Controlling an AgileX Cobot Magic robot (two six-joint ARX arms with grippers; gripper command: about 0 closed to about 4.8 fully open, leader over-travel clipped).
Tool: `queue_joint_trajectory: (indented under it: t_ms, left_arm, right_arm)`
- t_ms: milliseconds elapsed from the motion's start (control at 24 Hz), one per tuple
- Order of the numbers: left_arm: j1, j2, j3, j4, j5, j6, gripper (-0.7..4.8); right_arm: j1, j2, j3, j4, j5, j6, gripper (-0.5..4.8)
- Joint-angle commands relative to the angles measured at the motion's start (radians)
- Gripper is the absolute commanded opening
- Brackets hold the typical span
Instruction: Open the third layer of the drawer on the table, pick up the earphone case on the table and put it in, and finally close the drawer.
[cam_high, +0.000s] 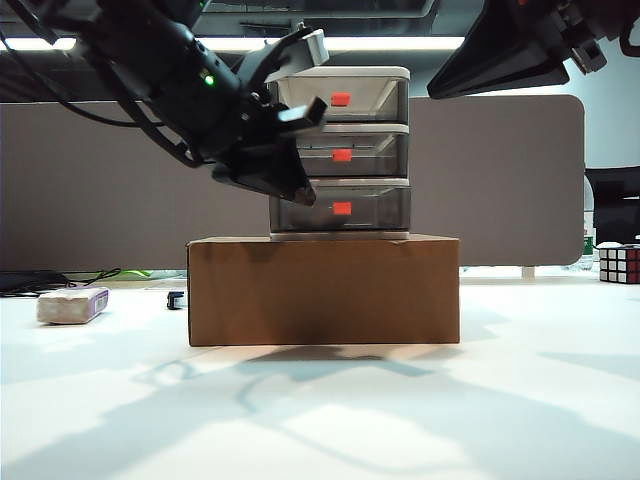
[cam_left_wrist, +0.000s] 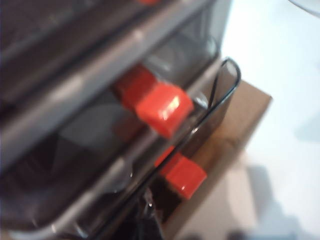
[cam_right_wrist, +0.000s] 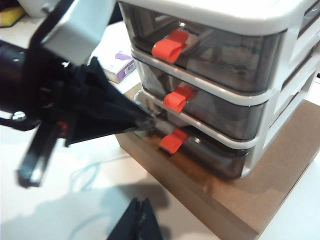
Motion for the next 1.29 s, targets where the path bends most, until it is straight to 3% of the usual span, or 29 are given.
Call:
queue_joint_trajectory:
  t_ms: [42,209,250,375,667,918,1293]
  left_arm:
    - [0.001,0.021,0.002,0.108,-0.061,0.000,-0.05]
    - [0.000,-0.044,-0.001,-0.015,-0.008,0.010,-0.05]
    - [-0.002,-0.113,-0.008,-0.094,0.006,0.029,-0.05]
    - [-0.024,-0.314,-0.096,-0.144,-0.013,0.043,-0.05]
    - [-0.030,-1.057,-0.466,-0.271,-0.081,-0.122,-0.05]
    - [-0.037,-1.527,-0.750,-0.323,-0.145,-0.210,-0.05]
    - [-0.034,-1.522,-0.832,-0.306,-0.179,-0.222,-0.05]
  right_arm:
    - [0.000,-0.004,0.005,0.011,0.013,-0.009,-0.05]
    - [0.000,-0.050,0.005,0.010,0.024,-0.011,-0.05]
    - [0.000,-0.098,0.005,0.001,0.029,-0.011,-0.05]
    - [0.000,-0.228,0.004,-0.101,0.118,-0.037,-0.05]
    - [0.001,-0.751,-0.111,-0.412,0.346,-0.027,-0.05]
    - [0.003,-1.022,-0.330,-0.420,0.359,0.016,-0.05]
    - [0.016,-1.023,-0.555,-0.213,0.356,0.063,-0.05]
